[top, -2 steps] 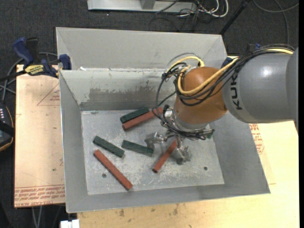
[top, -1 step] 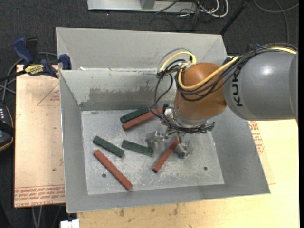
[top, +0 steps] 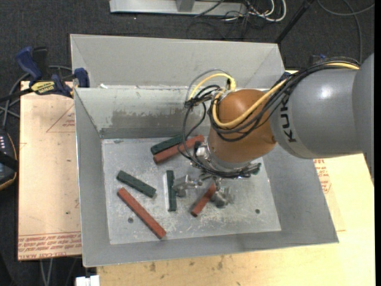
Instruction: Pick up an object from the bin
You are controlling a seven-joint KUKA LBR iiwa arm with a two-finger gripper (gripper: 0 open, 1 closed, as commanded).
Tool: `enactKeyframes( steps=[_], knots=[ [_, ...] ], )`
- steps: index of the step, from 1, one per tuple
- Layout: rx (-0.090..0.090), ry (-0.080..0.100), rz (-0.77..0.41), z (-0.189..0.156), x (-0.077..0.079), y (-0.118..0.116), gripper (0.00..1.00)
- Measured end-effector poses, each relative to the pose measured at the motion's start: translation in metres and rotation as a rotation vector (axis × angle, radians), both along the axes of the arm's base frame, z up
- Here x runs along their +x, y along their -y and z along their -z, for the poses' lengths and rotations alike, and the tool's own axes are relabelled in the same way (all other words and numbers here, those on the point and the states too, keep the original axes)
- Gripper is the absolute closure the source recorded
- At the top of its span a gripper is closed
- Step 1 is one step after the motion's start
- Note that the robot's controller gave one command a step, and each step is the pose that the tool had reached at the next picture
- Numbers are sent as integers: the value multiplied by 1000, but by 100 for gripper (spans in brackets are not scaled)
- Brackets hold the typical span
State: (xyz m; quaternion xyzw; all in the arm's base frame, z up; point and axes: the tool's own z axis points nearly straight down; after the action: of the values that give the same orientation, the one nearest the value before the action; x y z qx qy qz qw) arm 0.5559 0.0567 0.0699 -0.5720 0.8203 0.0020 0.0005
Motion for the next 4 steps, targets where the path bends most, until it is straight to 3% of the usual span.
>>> enactKeyframes(
  steps=[1, 2, 3, 4],
  knots=[
    [-1, 3, 6, -1, 2, 2, 100],
    [-1, 13, -74, -191, 3, -13, 100],
    [-2, -3, 171, -98, 6, -13, 100],
    [-1, 1, 173, -100, 7, -13, 0]
  ],
)
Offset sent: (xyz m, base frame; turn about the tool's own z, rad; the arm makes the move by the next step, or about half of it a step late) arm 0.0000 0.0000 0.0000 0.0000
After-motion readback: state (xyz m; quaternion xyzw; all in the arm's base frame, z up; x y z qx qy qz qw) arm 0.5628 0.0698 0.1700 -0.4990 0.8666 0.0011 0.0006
